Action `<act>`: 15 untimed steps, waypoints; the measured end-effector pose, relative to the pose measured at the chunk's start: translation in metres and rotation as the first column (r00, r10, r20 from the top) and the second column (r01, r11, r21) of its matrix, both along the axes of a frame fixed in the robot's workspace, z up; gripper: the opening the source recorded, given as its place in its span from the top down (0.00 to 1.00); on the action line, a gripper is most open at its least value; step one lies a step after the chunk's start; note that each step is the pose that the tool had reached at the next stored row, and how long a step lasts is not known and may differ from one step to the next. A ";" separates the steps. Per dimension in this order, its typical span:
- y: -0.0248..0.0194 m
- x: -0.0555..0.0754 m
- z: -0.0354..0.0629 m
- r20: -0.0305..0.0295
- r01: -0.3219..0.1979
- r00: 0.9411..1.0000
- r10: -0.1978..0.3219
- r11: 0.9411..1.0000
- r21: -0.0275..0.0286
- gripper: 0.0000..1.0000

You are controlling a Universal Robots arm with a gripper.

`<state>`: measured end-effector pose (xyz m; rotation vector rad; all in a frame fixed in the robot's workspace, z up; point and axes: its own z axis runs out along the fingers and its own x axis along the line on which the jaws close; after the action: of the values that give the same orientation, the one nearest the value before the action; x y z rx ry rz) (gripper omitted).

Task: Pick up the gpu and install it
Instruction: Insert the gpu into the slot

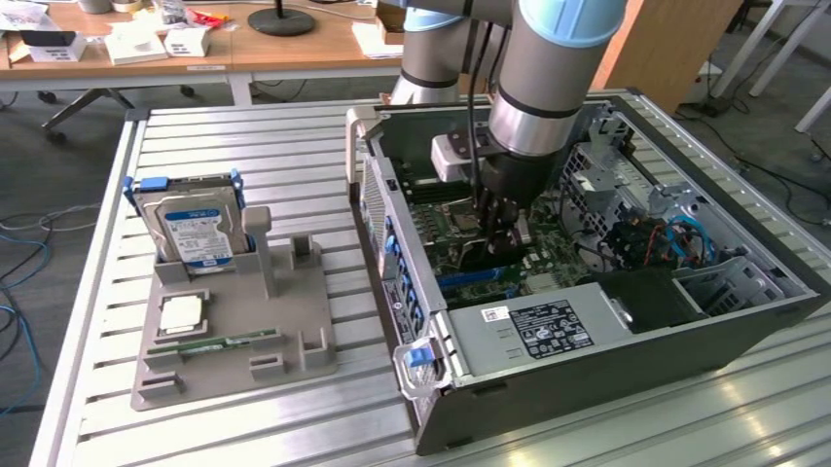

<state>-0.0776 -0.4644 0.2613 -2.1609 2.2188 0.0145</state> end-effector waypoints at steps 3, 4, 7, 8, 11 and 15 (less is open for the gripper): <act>0.0000 0.000 -0.0008 0.000 0.000 1.000 0.000 1.000 -0.001 0.74; 0.0000 0.000 -0.0009 0.000 0.000 1.000 0.000 1.000 -0.001 0.74; 0.0001 0.000 -0.0015 0.000 0.000 1.000 0.000 1.000 -0.001 0.74; 0.0000 0.000 -0.0016 -0.001 0.000 1.000 0.000 1.000 -0.002 0.74; 0.0000 0.000 -0.0018 -0.001 0.000 1.000 0.000 1.000 -0.002 0.74; 0.0000 0.000 -0.0024 -0.001 0.000 1.000 0.000 1.000 -0.002 0.74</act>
<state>-0.0778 -0.4644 0.2589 -2.1624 2.2204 0.0132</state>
